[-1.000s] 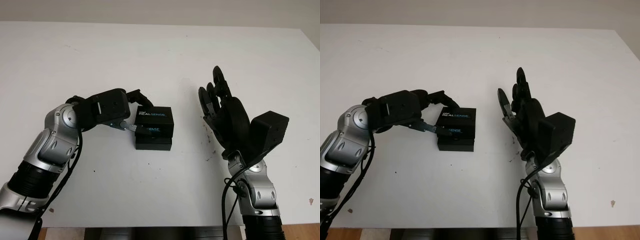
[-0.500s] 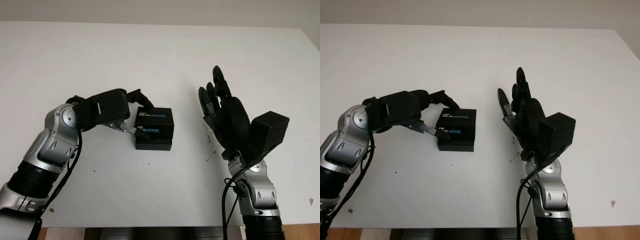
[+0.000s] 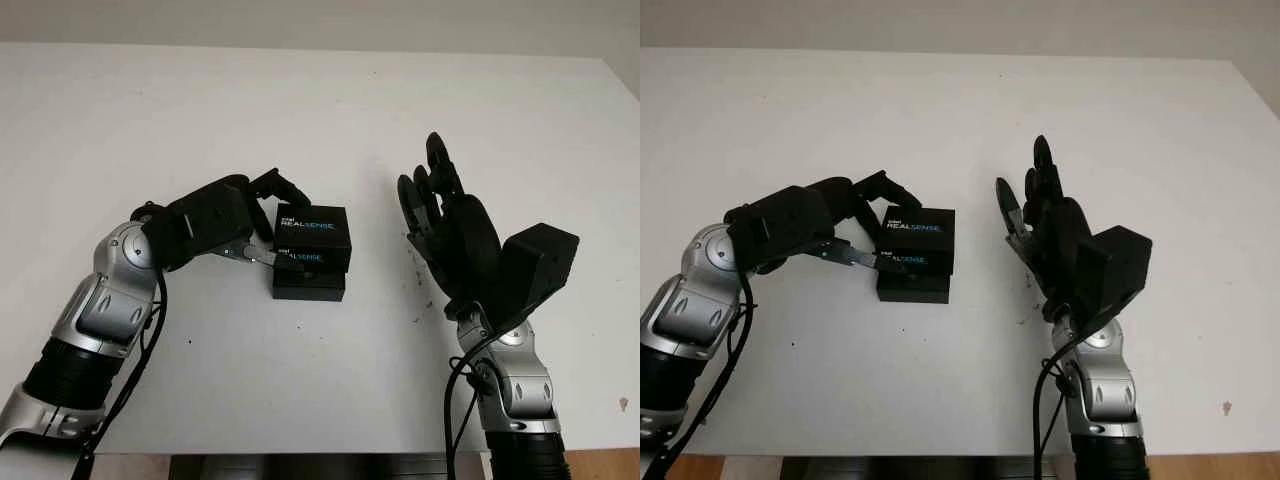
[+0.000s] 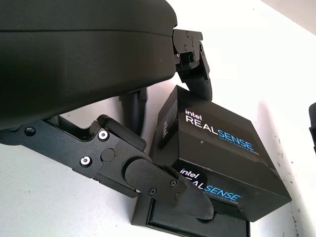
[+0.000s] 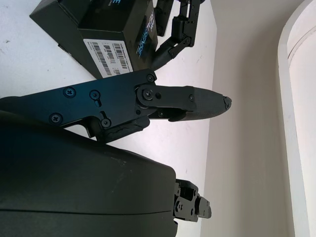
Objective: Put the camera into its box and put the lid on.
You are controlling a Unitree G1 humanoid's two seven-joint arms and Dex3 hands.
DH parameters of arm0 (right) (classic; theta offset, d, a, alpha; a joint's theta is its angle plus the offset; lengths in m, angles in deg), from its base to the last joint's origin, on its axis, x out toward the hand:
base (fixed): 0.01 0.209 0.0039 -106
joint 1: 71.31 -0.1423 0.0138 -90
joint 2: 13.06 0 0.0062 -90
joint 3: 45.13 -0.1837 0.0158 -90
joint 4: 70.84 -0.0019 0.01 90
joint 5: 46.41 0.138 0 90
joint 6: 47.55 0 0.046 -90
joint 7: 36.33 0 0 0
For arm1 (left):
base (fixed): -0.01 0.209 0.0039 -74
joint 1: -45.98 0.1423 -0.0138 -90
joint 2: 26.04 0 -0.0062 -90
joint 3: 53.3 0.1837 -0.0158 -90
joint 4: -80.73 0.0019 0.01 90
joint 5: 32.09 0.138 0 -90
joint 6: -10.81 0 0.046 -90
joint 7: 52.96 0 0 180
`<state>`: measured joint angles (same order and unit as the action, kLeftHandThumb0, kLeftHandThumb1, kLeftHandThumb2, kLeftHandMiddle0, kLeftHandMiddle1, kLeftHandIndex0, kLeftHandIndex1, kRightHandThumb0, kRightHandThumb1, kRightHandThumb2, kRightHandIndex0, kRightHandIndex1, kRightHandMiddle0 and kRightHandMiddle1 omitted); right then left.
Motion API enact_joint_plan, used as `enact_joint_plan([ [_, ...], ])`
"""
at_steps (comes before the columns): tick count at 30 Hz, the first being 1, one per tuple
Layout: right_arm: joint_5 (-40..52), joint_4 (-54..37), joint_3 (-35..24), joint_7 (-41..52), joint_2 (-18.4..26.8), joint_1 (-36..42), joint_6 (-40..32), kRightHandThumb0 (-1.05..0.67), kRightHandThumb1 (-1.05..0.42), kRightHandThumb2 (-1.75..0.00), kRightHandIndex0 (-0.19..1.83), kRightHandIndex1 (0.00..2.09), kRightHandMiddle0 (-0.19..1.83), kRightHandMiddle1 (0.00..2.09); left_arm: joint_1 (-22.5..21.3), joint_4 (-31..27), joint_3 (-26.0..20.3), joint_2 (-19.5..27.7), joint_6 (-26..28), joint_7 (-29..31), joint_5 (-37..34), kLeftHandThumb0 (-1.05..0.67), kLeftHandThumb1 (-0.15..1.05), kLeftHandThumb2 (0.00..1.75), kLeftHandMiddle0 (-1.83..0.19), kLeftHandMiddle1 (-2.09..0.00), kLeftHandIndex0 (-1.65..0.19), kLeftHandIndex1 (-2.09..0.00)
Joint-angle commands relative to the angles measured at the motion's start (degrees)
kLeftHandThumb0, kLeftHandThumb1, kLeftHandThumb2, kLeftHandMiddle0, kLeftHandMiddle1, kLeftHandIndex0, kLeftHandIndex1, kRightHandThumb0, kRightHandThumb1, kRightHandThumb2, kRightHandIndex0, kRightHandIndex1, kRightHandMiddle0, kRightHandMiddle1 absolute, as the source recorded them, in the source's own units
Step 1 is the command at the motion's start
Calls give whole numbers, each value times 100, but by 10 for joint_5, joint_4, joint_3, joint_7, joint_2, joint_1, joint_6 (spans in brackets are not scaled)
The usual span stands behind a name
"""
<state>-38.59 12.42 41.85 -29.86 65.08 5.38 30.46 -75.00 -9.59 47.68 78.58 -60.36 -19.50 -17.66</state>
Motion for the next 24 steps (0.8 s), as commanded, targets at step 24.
enact_joint_plan([
  [24,-1,-7,1,1,3,2,-2,-58,-105,-38,-12,5,-9,5,31,-47,-37,3,2,-21,-30,-35,105,15,-37,-209,-13,-209],
])
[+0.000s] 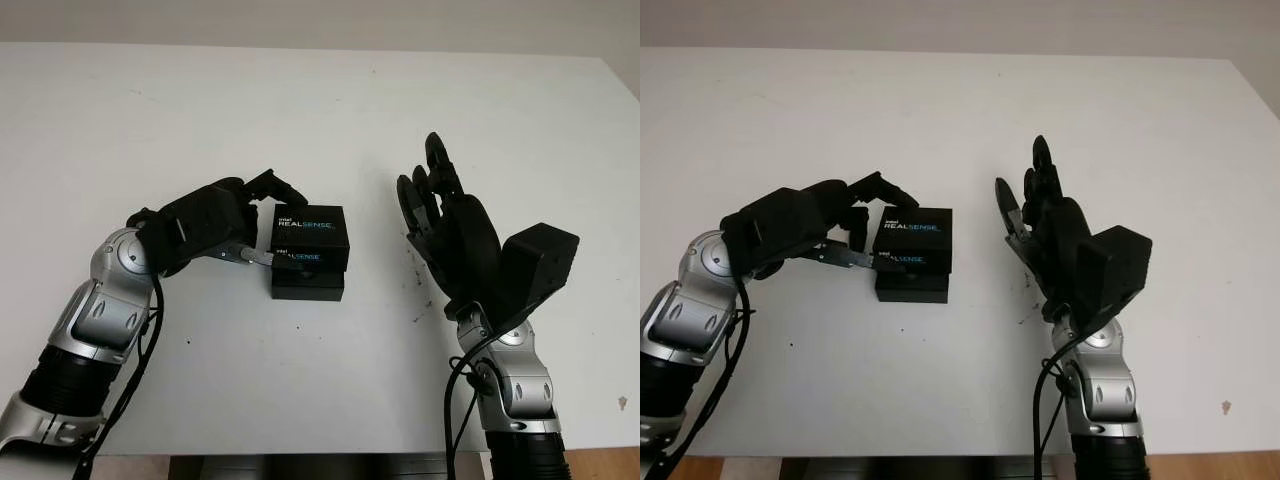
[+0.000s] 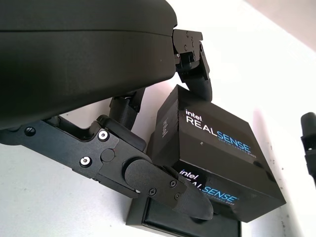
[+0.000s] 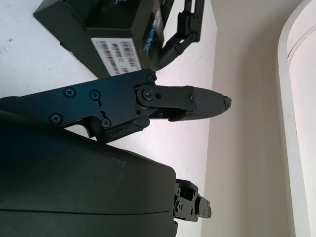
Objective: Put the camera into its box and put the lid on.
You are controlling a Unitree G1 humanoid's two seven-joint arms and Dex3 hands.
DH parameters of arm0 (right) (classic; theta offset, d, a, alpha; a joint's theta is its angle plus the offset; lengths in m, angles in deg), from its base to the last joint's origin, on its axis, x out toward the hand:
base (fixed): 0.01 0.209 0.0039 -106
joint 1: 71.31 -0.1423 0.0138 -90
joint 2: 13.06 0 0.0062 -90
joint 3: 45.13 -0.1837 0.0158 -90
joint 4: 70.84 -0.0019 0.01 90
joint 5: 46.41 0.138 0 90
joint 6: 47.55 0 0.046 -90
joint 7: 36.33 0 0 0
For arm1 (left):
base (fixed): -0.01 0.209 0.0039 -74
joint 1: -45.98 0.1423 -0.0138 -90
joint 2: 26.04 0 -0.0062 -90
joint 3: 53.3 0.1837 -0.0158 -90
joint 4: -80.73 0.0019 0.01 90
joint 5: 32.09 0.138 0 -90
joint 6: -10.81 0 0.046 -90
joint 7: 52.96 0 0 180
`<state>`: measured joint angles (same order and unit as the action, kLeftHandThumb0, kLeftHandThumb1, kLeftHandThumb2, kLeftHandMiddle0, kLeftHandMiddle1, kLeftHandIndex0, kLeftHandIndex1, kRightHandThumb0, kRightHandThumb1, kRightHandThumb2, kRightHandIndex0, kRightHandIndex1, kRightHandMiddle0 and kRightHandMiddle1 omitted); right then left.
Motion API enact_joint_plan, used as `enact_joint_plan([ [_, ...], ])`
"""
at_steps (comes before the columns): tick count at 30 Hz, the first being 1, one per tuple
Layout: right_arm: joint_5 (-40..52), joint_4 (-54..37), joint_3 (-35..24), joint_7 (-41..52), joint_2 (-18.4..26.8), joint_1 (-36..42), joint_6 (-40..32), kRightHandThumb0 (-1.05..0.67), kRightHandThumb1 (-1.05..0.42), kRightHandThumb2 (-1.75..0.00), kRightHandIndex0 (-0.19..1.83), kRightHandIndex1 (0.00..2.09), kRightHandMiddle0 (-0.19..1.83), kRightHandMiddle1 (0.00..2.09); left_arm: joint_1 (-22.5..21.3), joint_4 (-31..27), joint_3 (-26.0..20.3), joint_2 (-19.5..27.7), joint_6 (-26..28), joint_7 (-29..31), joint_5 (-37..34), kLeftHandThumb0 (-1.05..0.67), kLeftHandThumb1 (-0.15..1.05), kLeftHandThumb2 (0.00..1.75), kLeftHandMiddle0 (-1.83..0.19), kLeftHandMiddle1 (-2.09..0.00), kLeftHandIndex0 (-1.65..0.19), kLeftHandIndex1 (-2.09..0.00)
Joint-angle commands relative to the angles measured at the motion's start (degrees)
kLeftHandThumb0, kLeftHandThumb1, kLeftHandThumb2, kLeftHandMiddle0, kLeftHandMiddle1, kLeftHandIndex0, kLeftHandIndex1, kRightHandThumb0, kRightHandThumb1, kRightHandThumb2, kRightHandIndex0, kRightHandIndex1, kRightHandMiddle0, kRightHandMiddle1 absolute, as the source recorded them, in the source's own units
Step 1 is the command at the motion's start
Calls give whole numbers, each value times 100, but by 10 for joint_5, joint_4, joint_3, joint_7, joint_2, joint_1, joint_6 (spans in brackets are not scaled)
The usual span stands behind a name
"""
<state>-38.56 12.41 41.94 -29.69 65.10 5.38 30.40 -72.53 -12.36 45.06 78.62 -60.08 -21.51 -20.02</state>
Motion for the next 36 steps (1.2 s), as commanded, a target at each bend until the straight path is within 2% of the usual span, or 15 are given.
enact_joint_plan([
  [1,-2,-7,0,-1,3,2,-1,-58,-105,-38,-12,5,-9,5,10,-29,-14,6,1,1,-8,-35,105,16,-39,-209,-13,-209],
  [8,-3,-7,0,-1,3,-1,-4,-58,-105,-38,-13,5,-9,5,31,-75,-26,19,16,6,-16,-36,105,18,-43,-209,-15,-209],
  [21,-1,-9,0,-2,0,1,-4,-58,-105,-38,-13,5,-9,5,54,-94,-26,25,32,11,-19,-35,105,15,-56,-209,-16,-205],
  [30,3,-10,0,-2,0,3,-6,-59,-105,-38,-13,5,-9,5,86,-74,-13,10,-7,-39,10,-34,105,17,-59,-209,-17,-209],
  [36,6,-10,0,8,3,4,-3,-58,-105,-39,-14,5,-10,5,96,-49,-4,-4,-43,-63,24,-33,105,20,-59,-209,-7,-205],
])
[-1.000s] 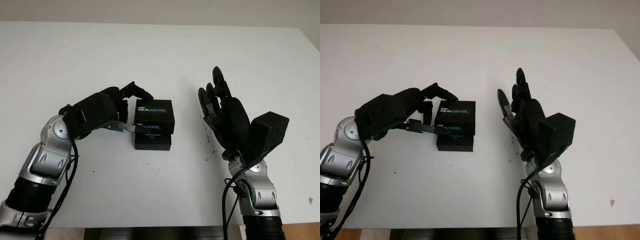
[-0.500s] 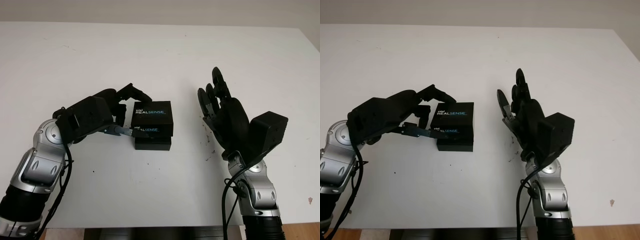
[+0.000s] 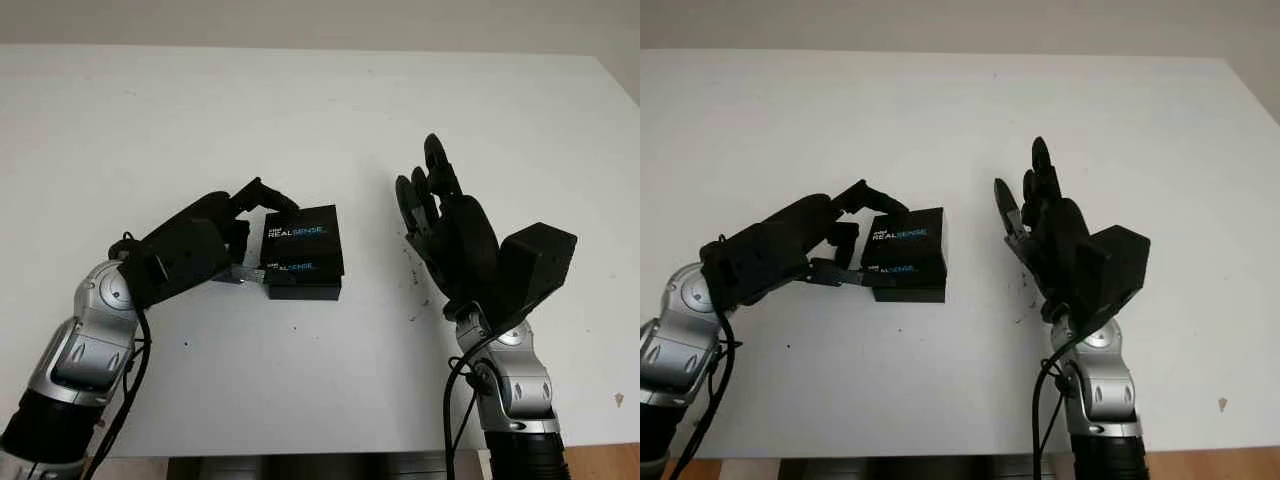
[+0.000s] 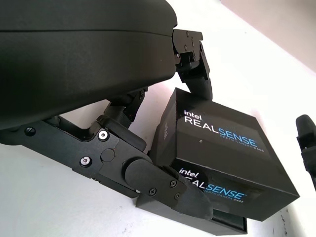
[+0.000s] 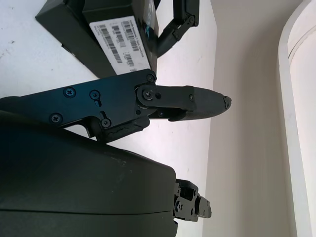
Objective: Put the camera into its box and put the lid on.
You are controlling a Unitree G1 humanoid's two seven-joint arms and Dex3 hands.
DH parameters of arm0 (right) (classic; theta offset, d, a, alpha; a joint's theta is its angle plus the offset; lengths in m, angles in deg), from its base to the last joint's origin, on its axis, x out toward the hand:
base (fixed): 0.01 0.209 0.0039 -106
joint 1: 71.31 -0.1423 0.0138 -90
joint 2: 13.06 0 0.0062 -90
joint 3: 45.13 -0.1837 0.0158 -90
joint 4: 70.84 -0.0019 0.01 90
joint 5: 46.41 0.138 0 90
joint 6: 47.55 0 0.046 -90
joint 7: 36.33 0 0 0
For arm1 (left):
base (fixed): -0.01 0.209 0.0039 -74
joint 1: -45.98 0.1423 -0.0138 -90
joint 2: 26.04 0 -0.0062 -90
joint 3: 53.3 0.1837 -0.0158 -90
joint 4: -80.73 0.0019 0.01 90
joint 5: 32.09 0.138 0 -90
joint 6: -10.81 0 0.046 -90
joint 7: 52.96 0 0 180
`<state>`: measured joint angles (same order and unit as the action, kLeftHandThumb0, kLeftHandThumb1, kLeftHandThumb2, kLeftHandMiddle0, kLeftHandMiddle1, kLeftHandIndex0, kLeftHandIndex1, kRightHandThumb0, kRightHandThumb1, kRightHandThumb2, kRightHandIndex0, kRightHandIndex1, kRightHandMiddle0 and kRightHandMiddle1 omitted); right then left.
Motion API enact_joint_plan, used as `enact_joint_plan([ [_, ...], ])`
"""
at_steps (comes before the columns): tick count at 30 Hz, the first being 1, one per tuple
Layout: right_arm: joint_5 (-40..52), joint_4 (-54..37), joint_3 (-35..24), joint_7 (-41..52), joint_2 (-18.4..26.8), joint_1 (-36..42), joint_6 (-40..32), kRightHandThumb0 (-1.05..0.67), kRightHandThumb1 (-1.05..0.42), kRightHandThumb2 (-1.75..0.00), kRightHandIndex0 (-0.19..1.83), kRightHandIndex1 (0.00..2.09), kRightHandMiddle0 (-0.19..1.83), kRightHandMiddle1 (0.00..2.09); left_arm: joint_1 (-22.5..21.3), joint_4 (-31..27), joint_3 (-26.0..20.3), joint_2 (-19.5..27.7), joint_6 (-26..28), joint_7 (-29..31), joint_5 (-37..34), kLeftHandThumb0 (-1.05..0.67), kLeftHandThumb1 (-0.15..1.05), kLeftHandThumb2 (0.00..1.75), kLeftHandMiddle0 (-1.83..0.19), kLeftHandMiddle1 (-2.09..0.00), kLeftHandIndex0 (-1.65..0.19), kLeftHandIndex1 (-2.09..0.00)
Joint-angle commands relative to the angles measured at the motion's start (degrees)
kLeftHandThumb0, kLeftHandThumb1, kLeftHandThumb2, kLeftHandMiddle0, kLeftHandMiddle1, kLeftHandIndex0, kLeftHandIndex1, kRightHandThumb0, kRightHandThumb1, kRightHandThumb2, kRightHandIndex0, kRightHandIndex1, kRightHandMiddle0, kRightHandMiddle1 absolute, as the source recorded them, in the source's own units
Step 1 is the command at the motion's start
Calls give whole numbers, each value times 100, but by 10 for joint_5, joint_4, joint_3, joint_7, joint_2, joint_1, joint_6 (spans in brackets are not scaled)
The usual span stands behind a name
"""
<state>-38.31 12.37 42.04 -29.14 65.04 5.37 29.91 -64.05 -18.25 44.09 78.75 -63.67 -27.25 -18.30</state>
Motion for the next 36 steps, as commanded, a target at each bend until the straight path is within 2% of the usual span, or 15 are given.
enact_joint_plan([
  [1,4,-9,-2,2,3,4,1,-58,-105,-39,-14,5,-10,5,13,15,7,-7,-15,-10,8,-33,105,21,-59,-209,-7,-204],
  [14,-1,-9,0,5,3,6,6,-58,-105,-39,-14,5,-10,5,14,42,14,-6,-43,-11,32,-33,105,22,-61,-209,-11,-209],
  [25,5,-4,-4,7,1,3,4,-57,-105,-38,-15,5,-10,5,4,30,2,0,-24,16,26,-34,105,21,-61,-209,-14,-209],
  [30,4,-2,-4,9,4,4,6,-58,-105,-39,-15,5,-10,5,0,16,-10,12,-13,40,9,-36,105,20,-68,-209,-19,-209],
  [36,2,-3,-3,12,6,4,6,-59,-105,-39,-15,5,-10,5,1,8,-18,26,-5,56,3,-38,105,22,-54,-209,-7,-209],
])
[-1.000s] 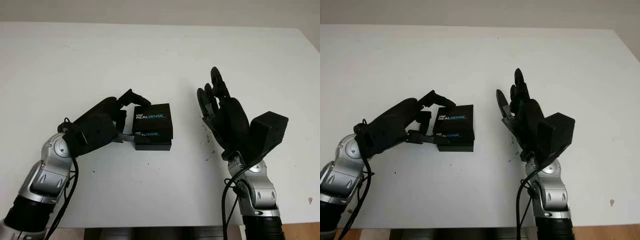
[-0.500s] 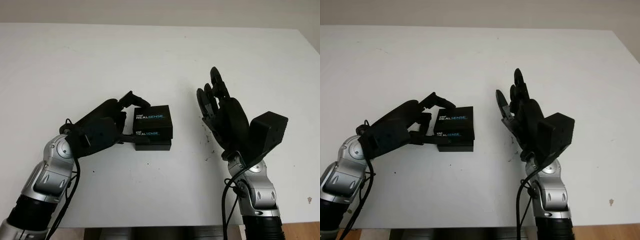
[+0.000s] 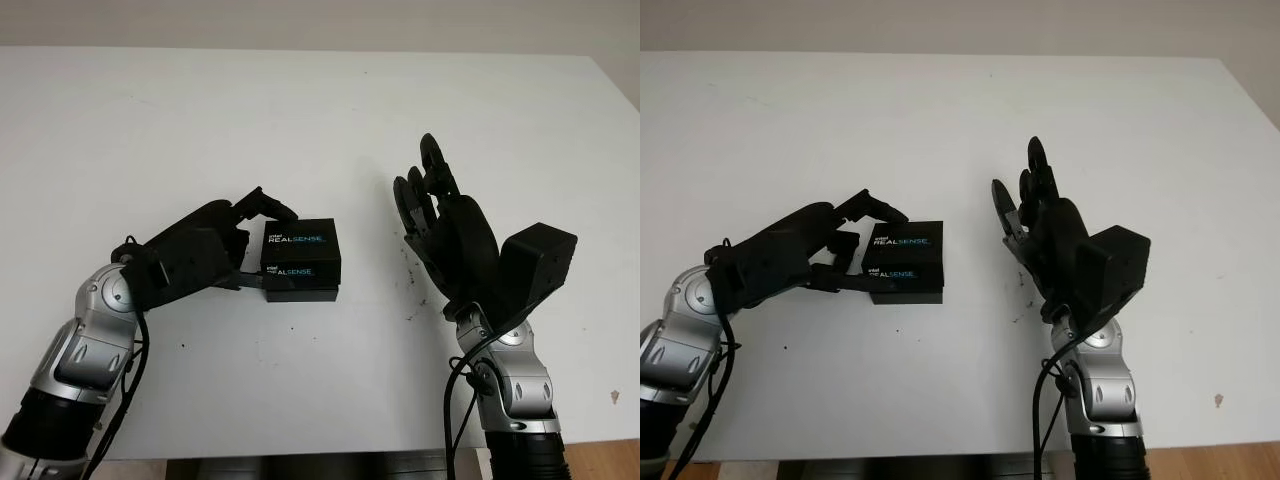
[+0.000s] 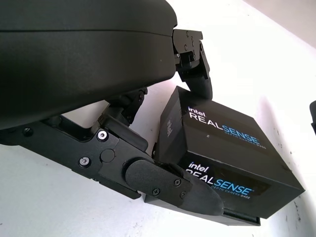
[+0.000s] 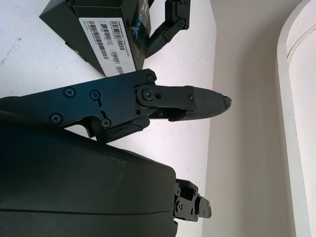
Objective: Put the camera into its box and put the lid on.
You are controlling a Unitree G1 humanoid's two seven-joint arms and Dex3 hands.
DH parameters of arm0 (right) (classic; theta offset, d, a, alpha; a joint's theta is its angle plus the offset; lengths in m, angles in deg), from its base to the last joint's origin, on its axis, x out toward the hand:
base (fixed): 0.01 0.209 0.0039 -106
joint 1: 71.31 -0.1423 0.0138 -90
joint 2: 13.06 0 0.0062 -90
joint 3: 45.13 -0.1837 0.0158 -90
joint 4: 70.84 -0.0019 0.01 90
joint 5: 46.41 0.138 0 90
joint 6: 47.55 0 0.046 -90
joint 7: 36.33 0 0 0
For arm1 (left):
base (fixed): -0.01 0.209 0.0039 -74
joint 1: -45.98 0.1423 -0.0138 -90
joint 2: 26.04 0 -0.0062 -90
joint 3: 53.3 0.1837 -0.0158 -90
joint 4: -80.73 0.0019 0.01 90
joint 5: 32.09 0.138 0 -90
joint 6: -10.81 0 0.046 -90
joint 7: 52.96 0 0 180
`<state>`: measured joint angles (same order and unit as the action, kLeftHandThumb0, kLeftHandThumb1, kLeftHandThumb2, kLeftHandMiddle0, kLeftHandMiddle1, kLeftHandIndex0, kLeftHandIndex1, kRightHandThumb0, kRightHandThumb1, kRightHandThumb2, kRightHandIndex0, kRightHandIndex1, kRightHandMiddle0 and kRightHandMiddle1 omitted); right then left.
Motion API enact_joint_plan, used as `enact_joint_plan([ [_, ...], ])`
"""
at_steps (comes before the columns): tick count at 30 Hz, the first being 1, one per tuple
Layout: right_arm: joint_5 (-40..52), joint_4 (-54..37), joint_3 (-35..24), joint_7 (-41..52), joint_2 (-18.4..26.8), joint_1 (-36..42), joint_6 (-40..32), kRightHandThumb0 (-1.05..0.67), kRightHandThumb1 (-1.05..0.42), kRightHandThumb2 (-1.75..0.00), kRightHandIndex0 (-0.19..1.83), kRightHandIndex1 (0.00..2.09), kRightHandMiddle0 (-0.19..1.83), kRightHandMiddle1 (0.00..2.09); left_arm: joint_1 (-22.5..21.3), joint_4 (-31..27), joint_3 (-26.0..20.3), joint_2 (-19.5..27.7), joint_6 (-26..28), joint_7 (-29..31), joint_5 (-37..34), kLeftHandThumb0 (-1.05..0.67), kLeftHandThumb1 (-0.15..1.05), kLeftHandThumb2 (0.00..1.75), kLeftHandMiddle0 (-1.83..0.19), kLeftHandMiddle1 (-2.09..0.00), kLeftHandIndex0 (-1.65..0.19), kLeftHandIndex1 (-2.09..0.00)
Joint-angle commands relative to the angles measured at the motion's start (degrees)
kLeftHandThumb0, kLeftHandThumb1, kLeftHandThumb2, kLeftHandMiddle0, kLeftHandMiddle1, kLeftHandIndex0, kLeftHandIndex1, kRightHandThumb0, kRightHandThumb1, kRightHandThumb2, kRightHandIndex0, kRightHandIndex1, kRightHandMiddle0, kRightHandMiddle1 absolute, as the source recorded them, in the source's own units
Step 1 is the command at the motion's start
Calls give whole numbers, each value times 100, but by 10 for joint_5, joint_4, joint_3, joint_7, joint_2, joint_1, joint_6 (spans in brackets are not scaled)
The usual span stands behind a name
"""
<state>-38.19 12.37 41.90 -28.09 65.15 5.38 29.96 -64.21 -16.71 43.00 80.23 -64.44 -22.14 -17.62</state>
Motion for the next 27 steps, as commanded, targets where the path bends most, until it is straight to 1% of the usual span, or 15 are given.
enact_joint_plan([
  [1,0,-3,-2,1,5,4,5,-59,-105,-39,-15,5,-10,5,2,-8,-8,12,4,7,-5,-37,105,22,-52,-209,-6,-209],
  [5,-1,-5,-2,1,7,5,3,-58,-105,-39,-14,6,-10,6,1,-7,-9,12,7,9,-6,-36,105,22,-48,-209,-6,-201],
  [11,-3,-3,-3,1,8,5,6,-59,-105,-38,-13,6,-9,6,3,-5,-10,11,6,6,-6,-36,105,22,-45,-209,-5,-198],
  [19,2,-8,-3,3,8,7,-4,-58,-105,-39,-14,5,-10,5,8,-6,-8,8,4,-4,-2,-37,105,23,-48,-209,-5,-201],
  [24,2,-10,-3,4,9,7,-5,-57,-105,-39,-15,5,-10,5,21,-8,-10,1,-14,-21,-2,-36,105,24,-50,-209,-4,-200],
  [27,5,-7,-4,6,9,7,-1,-56,-105,-40,-15,5,-11,5,30,-13,-13,-6,-18,-33,-6,-36,105,24,-47,-209,-2,-200],
])
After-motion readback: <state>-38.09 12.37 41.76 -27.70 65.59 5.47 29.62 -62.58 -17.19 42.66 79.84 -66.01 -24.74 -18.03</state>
